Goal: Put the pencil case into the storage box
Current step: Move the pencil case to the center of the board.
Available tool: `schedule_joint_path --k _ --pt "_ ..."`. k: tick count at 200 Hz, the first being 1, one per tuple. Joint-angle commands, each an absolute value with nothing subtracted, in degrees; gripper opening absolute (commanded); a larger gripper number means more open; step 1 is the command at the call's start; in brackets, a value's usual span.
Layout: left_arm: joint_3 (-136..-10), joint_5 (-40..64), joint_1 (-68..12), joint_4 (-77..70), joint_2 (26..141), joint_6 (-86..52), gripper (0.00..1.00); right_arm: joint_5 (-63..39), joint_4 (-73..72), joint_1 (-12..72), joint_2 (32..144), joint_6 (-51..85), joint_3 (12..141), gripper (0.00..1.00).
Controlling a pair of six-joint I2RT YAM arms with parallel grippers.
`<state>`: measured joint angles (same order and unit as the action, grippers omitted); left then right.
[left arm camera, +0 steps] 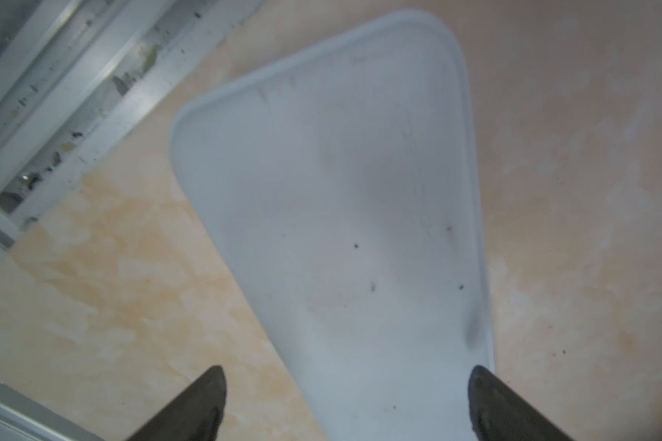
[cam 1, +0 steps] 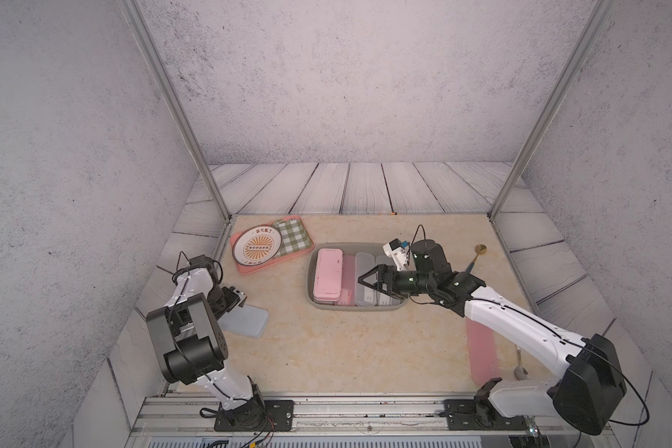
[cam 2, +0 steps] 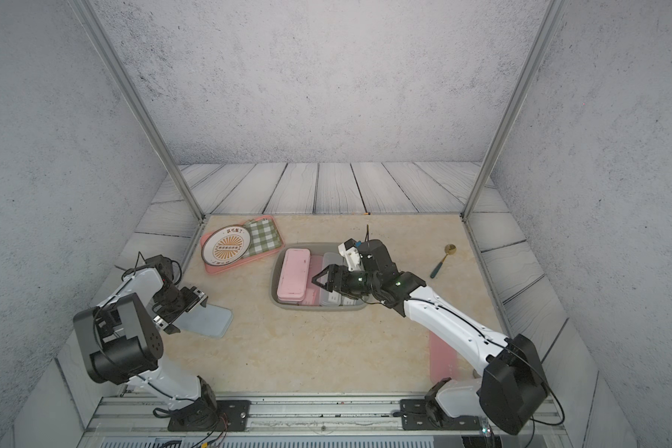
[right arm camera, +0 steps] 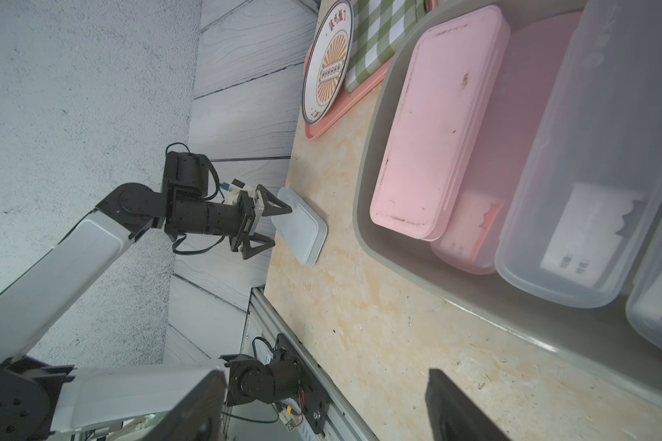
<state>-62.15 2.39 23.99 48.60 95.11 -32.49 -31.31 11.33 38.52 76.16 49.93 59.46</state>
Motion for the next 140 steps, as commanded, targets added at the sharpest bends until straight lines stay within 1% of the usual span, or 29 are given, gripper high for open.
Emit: schedule_joint_path --k 1,27,40,52,65,93,103,108,129,140 --pt "-63.5 -0.7 24.5 44.4 96.5 -28.1 1.0 -31.8 9.6 40.2 75.2 49.7 59.6 0.84" --pt "-62.9 1.8 24.5 40.2 98.5 -26.3 1.0 -32.4 7.8 42.0 77.5 50.2 60.2 0.84" --pt "-62.4 4.7 24.5 38.1 99.3 -25.2 1.0 -32.4 7.5 43.2 79.0 50.2 61.2 0.84" --pt "-62.0 5.8 24.5 37.5 99.7 -25.0 0.98 -32.2 7.4 44.2 80.3 50.0 62.1 0.84" --pt "-61.0 8.8 24.5 37.1 99.7 -23.1 0.91 -31.7 7.2 45.1 81.3 50.1 62.9 0.84" --pt "-58.3 15.5 24.3 40.1 99.7 -19.4 0.84 -31.5 5.5 46.0 82.3 50.9 63.0 0.84" --pt "-57.0 19.0 23.9 40.6 99.5 -16.4 0.78 -31.3 5.5 46.1 82.2 51.1 62.9 0.84" --pt "-56.6 20.3 23.6 41.1 99.3 -15.1 0.76 -30.9 5.6 46.1 82.2 51.1 62.9 0.84" --pt "-54.6 22.4 21.6 42.2 97.9 -11.5 0.72 -28.8 6.6 46.2 81.6 51.6 62.3 0.84" --pt "-53.3 23.6 20.1 41.9 96.8 -9.5 0.66 -27.7 6.2 46.3 81.3 52.6 61.4 0.84"
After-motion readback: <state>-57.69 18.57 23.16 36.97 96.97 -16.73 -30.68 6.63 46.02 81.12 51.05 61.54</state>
